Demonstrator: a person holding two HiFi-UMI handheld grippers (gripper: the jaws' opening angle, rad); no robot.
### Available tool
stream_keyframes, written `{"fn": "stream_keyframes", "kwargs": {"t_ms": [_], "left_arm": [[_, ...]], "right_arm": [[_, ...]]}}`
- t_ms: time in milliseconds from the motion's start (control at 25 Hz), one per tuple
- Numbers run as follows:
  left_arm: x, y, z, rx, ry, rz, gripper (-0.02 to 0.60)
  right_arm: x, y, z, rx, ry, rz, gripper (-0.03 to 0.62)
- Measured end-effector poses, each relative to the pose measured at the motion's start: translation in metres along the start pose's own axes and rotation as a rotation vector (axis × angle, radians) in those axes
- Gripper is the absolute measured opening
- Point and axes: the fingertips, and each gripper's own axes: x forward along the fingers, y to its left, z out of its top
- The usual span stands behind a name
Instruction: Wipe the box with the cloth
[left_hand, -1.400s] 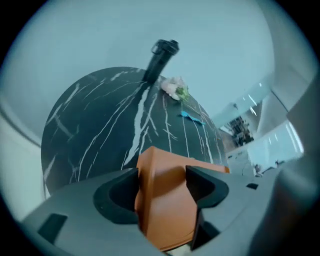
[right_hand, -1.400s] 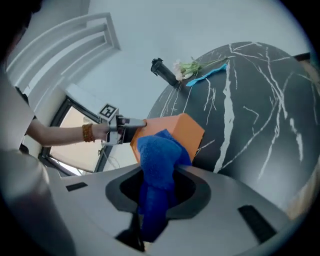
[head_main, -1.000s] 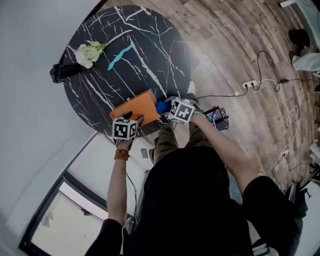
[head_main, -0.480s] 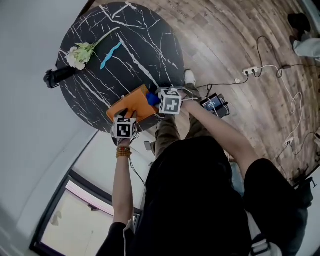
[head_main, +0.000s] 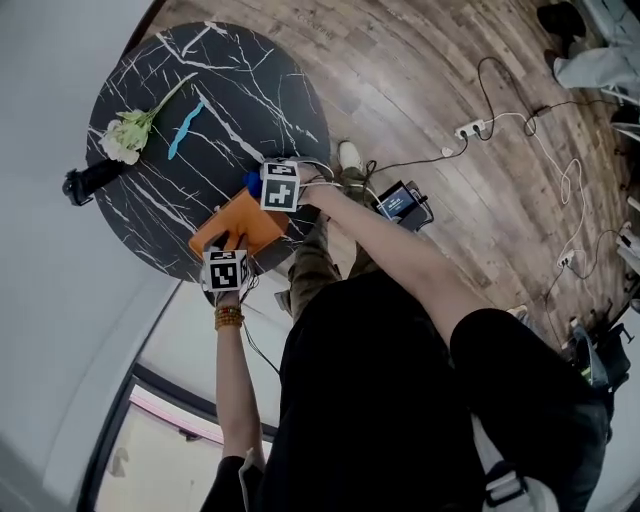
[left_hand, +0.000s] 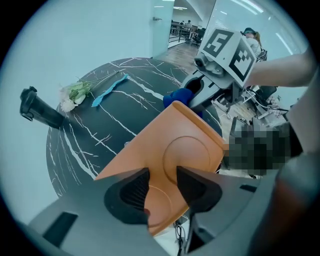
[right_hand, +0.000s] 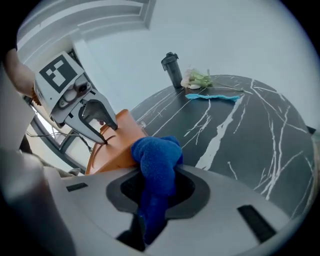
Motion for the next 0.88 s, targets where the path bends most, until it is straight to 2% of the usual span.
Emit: {"fn": "stream_keyframes", "kwargs": {"t_ms": [80, 240, 360, 400, 480, 560, 680, 720, 800, 840, 880], "left_arm": [[0.000, -0.001, -0.001, 0.000, -0.007, -0.002, 0.178], [-0.001, 0.001, 0.001, 0.023, -0.043, 0.000, 0.178], [0.000, -0.002, 0.002, 0.078, -0.082, -0.007, 0.176], [0.000, -0.004, 0.003, 0.100, -0.097, -0.019, 0.176], [-0.003, -0.007, 0.004, 0.125, -0.135, -0.057, 0.180], [-0.010, -0.007, -0.001, 0.121, -0.170, -0.097, 0.249], [-0.029, 0.000, -0.017, 0.092, -0.244, -0.130, 0.256], [-0.036, 0.005, -0.024, 0.081, -0.267, -0.138, 0.256], [-0.046, 0.016, -0.039, 0.071, -0.302, -0.148, 0.256], [-0.049, 0.021, -0.045, 0.076, -0.315, -0.149, 0.256], [-0.050, 0.027, -0.048, 0.086, -0.325, -0.149, 0.256]], "right_arm": [[-0.005, 0.016, -0.010, 0.052, -0.021, 0.012, 0.077], [-0.010, 0.083, -0.062, 0.131, 0.011, 0.099, 0.077], [-0.026, 0.118, -0.078, 0.277, -0.046, 0.170, 0.077], [-0.037, 0.116, -0.072, 0.320, -0.091, 0.153, 0.077], [-0.055, 0.098, -0.046, 0.339, -0.169, 0.050, 0.077], [-0.061, 0.085, -0.011, 0.261, -0.176, -0.047, 0.077], [-0.037, 0.092, 0.027, 0.047, -0.021, -0.123, 0.080], [-0.025, 0.097, 0.032, -0.033, 0.053, -0.148, 0.096], [-0.009, 0.105, 0.035, -0.155, 0.149, -0.207, 0.207], [-0.009, 0.107, 0.035, -0.169, 0.160, -0.235, 0.224], [-0.015, 0.108, 0.035, -0.141, 0.150, -0.266, 0.224]]}}
